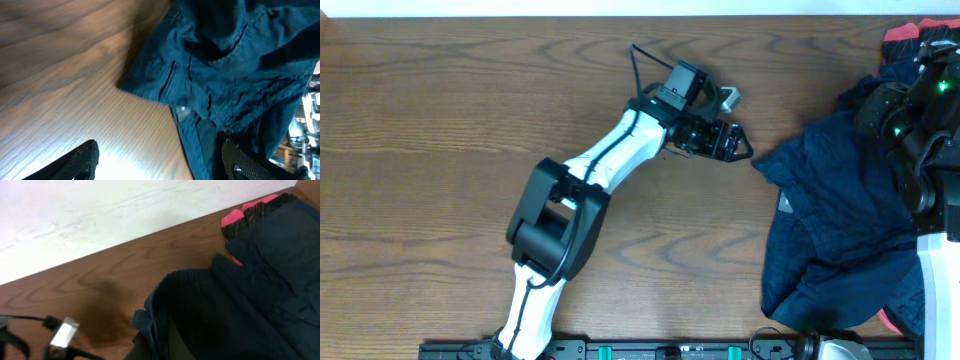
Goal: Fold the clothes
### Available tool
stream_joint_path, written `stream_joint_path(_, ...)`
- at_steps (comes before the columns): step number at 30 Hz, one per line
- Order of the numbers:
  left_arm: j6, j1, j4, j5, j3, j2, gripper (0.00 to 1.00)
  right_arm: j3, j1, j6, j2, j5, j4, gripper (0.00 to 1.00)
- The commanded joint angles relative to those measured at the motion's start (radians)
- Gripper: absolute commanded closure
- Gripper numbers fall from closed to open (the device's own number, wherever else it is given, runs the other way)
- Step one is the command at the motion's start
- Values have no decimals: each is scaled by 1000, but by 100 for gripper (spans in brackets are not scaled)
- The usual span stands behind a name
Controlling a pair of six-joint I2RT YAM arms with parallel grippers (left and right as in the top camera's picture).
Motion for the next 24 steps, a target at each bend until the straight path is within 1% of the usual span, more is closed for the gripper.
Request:
stream_joint_path(1, -86, -26, 47, 51, -4, 35, 19, 10, -7, -16, -11, 14, -3, 99)
stream_joint_path(7, -142, -55, 106, 47, -4, 88, 19, 10, -7, -16, -11, 14, -18, 99)
stream_joint_path(13, -249, -88, 199, 36, -4, 155, 19, 10, -7, -16, -12, 14, -29, 99)
stream_joint_path(17, -317, -110, 294, 34, -4, 191, 19, 10, -7, -16, -12, 14, -33, 99)
stream_joint_path(21, -396, -135, 356, -32, -4, 204, 19, 10, -7, -16, -12, 14, -38, 99)
stream_joint_path(22, -399, -140, 367, -48, -4, 204, 20, 10, -7, -16, -13, 14, -41, 99)
stream_joint_path(23, -398, -144, 389, -50, -4, 204, 27, 10, -7, -16, -14, 14, -43, 99)
stream_joint_path(24, -404, -145, 404, -51, -4, 204, 38, 10, -7, -16, -16, 14, -45, 99)
